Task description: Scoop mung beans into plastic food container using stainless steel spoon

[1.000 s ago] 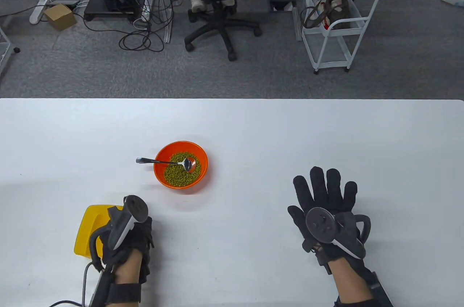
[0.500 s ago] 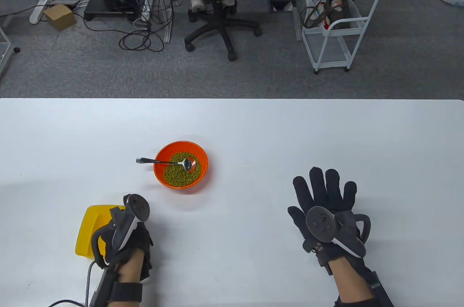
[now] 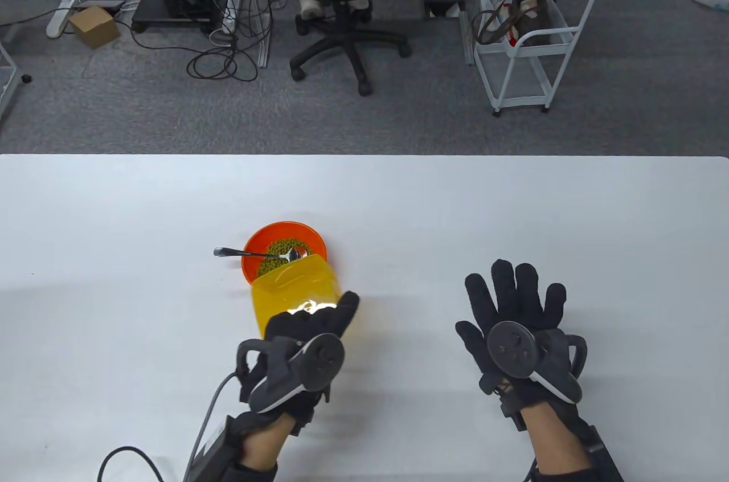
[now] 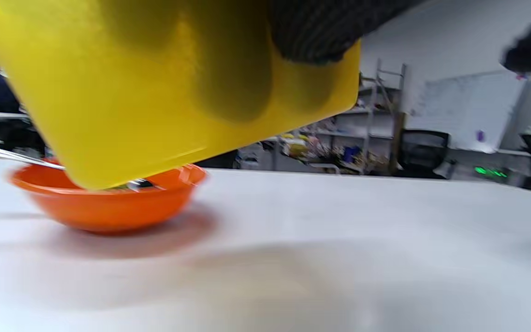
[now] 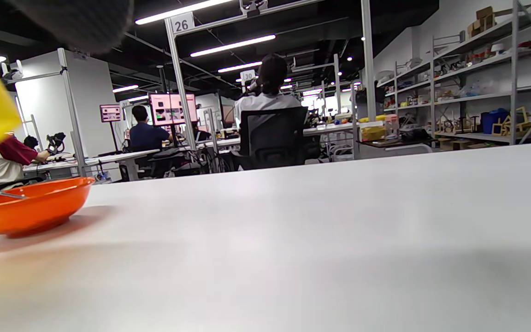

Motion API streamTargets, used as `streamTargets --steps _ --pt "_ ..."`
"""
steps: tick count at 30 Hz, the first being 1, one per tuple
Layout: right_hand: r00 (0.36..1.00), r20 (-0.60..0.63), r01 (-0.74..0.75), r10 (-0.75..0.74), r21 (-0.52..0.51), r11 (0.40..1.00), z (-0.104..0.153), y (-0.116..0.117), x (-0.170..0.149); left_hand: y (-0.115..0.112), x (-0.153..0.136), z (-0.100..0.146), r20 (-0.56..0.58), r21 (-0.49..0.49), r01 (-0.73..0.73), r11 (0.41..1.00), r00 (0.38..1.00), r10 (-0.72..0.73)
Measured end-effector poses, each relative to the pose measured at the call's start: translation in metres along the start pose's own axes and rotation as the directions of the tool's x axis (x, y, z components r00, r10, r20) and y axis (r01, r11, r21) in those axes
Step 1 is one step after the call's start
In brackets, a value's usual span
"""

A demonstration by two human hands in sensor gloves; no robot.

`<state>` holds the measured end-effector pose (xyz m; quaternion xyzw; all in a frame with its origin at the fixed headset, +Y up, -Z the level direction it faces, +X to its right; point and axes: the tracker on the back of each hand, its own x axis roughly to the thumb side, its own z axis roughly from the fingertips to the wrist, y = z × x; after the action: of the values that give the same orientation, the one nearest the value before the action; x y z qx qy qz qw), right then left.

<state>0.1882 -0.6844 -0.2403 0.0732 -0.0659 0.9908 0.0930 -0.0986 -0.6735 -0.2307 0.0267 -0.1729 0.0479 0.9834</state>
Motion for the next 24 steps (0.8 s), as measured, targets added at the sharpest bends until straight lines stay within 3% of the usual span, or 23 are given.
streamTargets --steps 6,9,24 --pt "1.0 -0.004 0.031 -0.031 0.015 0.999 -0.001 0.001 -0.003 -0.051 0.055 -0.033 0.176 -0.075 0.305 0.95 0.941 -0.288" --pt "0.999 -0.002 0.033 -0.033 0.03 0.999 -0.002 0.003 -0.004 -0.068 0.067 -0.045 0.187 -0.149 0.266 0.952 0.953 -0.237" --pt "0.999 -0.01 0.05 -0.05 0.058 0.997 -0.004 0.006 -0.007 -0.094 0.075 -0.067 0.147 -0.202 0.275 0.94 0.957 -0.248"
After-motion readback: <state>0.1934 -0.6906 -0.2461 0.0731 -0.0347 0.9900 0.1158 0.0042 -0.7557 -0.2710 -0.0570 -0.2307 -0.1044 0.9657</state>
